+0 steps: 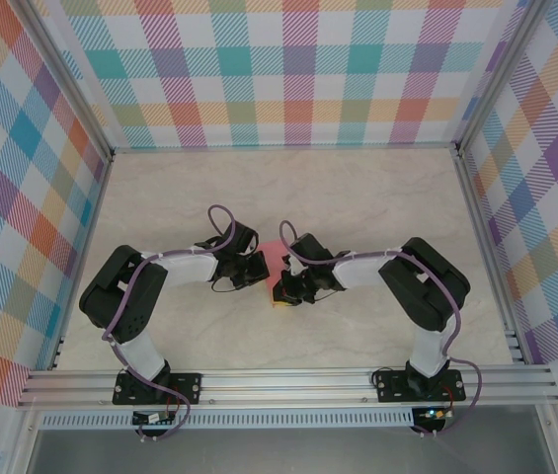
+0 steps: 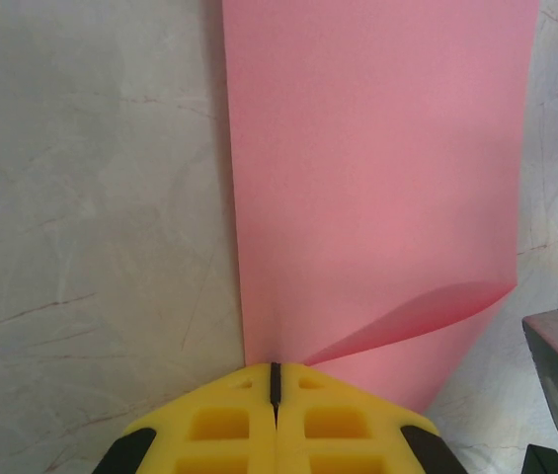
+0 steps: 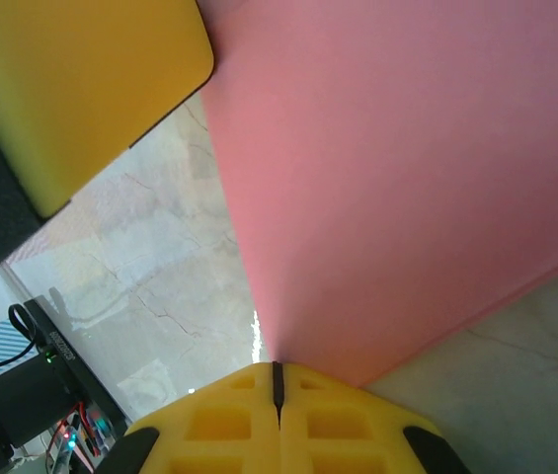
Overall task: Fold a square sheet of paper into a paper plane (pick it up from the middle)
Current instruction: Third fold the triangle at the center of the table.
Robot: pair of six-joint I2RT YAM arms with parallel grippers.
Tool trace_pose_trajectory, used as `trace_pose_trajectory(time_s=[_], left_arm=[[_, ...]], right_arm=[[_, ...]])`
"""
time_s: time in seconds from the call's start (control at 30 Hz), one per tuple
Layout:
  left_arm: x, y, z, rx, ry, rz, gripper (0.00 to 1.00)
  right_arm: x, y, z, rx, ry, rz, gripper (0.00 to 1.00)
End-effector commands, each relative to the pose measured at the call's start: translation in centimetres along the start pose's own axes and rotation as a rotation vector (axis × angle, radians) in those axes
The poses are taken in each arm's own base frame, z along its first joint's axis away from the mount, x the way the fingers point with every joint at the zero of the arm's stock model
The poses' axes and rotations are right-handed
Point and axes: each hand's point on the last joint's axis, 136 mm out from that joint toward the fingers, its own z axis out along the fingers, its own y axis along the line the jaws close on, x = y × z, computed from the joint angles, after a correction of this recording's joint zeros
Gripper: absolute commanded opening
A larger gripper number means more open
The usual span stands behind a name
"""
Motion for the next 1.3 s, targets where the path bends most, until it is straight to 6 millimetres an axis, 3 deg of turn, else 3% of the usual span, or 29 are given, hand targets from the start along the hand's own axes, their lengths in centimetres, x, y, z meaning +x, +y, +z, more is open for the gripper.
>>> trace_pose_trajectory(time_s=[0.0, 0.2, 0.57, 0.77, 1.03, 1.13, 1.27], left_arm=[[2.3, 6.3, 1.1, -0.236, 0.035, -0.025, 0.00], [2.3, 6.3, 0.9, -0.237, 0.030, -0.025, 0.00], [2.4, 6.4, 1.1, -0.236, 0.033, -0.026, 0.00], [2.4, 6.5, 1.0, -0.237, 0.032, -0.026, 0.00], [2.4, 6.4, 1.1, -0.237, 0.033, -0.026, 0.00], [2.3, 6.4, 1.0, -0.237, 0.031, -0.026, 0.00], [2.3, 6.4, 0.9, -0.236, 0.030, -0.025, 0.00]], right_arm=[[0.0, -0.8, 0.5, 0.054, 0.008, -0.014, 0.00], [0.5, 1.6, -0.5, 0.008, -0.002, -0.082, 0.00], [1.4, -0.5, 0.9, 0.077, 0.045, -0.048, 0.00], [1.0, 2.1, -0.9, 0.024, 0.001, -0.112, 0.00], [2.1, -0.8, 1.4, 0.098, 0.068, -0.055, 0.00], [1.7, -0.5, 0.9, 0.115, 0.053, -0.066, 0.00], [0.5, 1.7, -1.2, 0.092, -0.021, -0.114, 0.00]])
